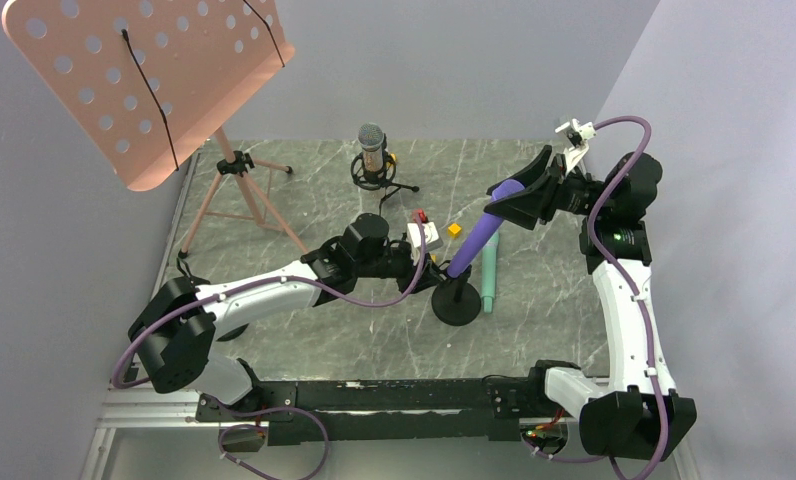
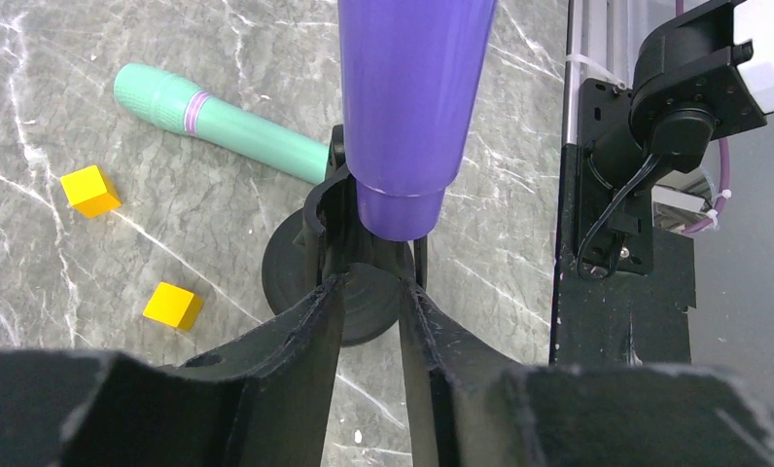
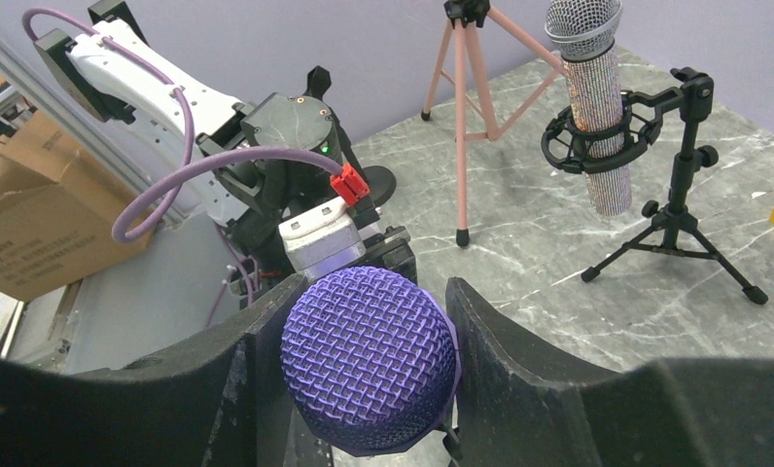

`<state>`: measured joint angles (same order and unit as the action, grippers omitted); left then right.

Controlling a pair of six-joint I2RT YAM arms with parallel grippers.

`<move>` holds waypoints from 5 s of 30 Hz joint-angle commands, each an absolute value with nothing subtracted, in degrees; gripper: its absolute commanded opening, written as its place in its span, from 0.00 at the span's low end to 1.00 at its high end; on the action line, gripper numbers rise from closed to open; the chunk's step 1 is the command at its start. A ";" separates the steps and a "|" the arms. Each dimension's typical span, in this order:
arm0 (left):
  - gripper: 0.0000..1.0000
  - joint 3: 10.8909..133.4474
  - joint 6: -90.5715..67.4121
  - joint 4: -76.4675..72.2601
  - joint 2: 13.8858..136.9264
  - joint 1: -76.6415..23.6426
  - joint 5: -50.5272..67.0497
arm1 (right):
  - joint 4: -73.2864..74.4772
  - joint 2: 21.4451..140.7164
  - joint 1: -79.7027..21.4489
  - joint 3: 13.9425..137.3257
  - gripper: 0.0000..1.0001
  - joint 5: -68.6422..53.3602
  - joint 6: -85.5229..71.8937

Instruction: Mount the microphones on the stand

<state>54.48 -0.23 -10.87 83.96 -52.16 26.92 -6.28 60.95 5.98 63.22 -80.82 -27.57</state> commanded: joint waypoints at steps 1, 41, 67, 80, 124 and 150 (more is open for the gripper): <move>0.40 55.81 -1.87 -12.54 84.20 -52.67 27.07 | -5.33 60.65 6.22 65.03 0.04 -79.75 -25.81; 0.56 55.22 -4.14 -12.28 84.75 -52.73 26.09 | 37.35 63.10 -0.48 61.80 0.04 -69.20 17.37; 0.68 37.20 -5.28 -8.84 61.54 -52.63 12.02 | 38.14 70.96 -12.92 59.86 0.07 -57.79 22.50; 0.99 34.08 -9.40 -0.35 45.98 -52.64 0.50 | 42.25 66.72 -6.69 67.41 0.96 -69.81 24.94; 0.99 32.58 -18.99 24.96 19.34 -52.47 -26.06 | 85.87 92.38 1.68 54.62 0.75 -81.12 123.05; 0.99 31.62 -20.15 24.37 18.23 -52.49 -25.49 | 85.87 93.56 1.53 57.73 0.57 -84.77 113.31</move>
